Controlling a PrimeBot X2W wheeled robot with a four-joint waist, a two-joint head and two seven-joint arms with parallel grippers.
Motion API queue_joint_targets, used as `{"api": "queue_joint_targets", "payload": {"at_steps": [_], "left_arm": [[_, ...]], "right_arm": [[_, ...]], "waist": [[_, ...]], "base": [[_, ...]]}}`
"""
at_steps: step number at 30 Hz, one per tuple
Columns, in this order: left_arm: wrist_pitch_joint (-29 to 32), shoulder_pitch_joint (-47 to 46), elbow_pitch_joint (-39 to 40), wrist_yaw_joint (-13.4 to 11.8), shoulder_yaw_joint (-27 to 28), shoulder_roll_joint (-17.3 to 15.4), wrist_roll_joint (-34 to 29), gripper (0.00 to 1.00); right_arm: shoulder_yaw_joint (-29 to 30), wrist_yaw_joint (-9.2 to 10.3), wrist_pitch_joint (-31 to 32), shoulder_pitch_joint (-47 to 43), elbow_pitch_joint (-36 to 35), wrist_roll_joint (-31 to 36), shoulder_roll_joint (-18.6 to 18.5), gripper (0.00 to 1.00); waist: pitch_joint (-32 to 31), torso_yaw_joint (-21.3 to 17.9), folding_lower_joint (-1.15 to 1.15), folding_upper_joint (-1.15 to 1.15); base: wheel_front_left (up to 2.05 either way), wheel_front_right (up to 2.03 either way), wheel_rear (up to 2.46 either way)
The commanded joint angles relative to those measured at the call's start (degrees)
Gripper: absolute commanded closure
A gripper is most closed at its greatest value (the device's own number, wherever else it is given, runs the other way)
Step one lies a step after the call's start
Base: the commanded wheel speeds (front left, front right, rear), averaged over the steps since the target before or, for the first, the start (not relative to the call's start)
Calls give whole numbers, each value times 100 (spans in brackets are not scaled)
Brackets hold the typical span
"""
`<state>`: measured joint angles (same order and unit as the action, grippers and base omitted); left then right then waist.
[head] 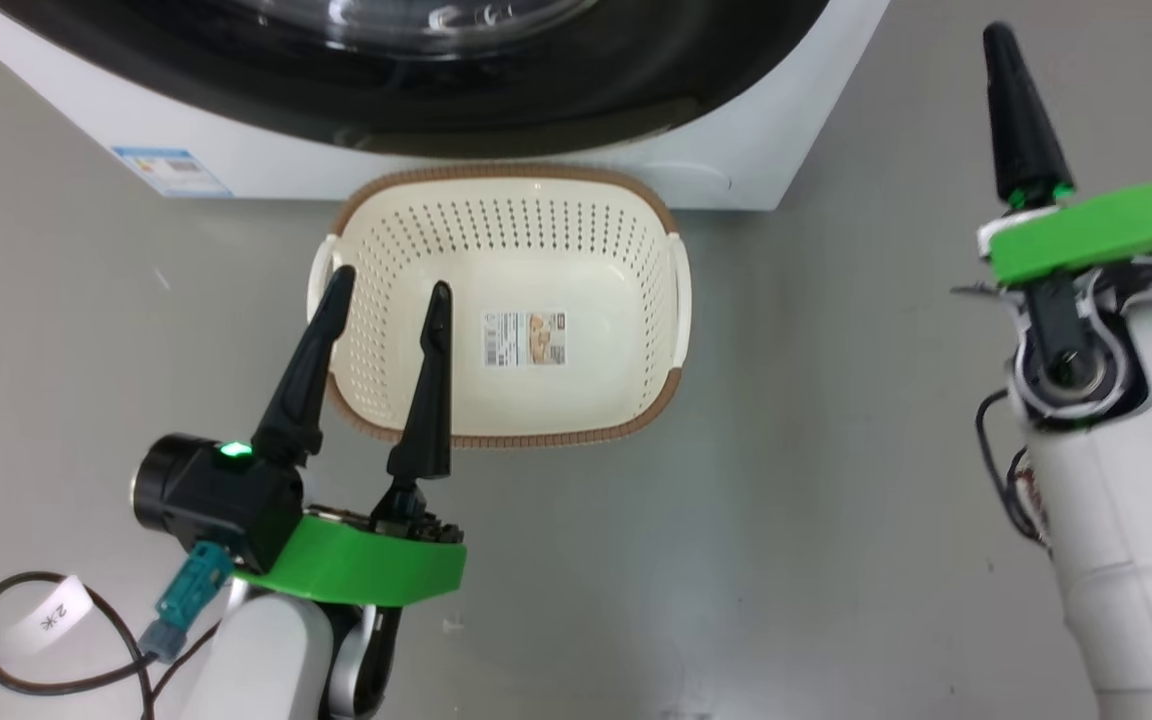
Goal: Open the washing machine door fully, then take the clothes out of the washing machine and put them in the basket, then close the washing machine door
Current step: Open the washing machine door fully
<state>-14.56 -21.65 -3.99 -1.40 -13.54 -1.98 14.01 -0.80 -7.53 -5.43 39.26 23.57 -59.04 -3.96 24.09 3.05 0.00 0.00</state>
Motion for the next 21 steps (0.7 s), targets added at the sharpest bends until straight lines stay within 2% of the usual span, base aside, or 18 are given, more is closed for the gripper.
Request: {"api": "queue_joint_targets", "payload": {"at_steps": [1,13,21], "left_arm": [[-44,-110,175,46,146,-89,-77,0],[-44,-243,360,87,5,-89,104,0],[-44,-249,383,107,-16,-89,179,0]], "right_arm": [[-29,4,200,244,-112,-196,-22,100],[269,4,1809,1193,-104,-1392,-338,100],[365,4,2521,1645,-173,-1780,-402,100]], "waist": [[318,61,0,0],[740,217,0,0],[898,298,0,0]], "base": [[0,0,0],[0,0,0],[0,0,0]]}}
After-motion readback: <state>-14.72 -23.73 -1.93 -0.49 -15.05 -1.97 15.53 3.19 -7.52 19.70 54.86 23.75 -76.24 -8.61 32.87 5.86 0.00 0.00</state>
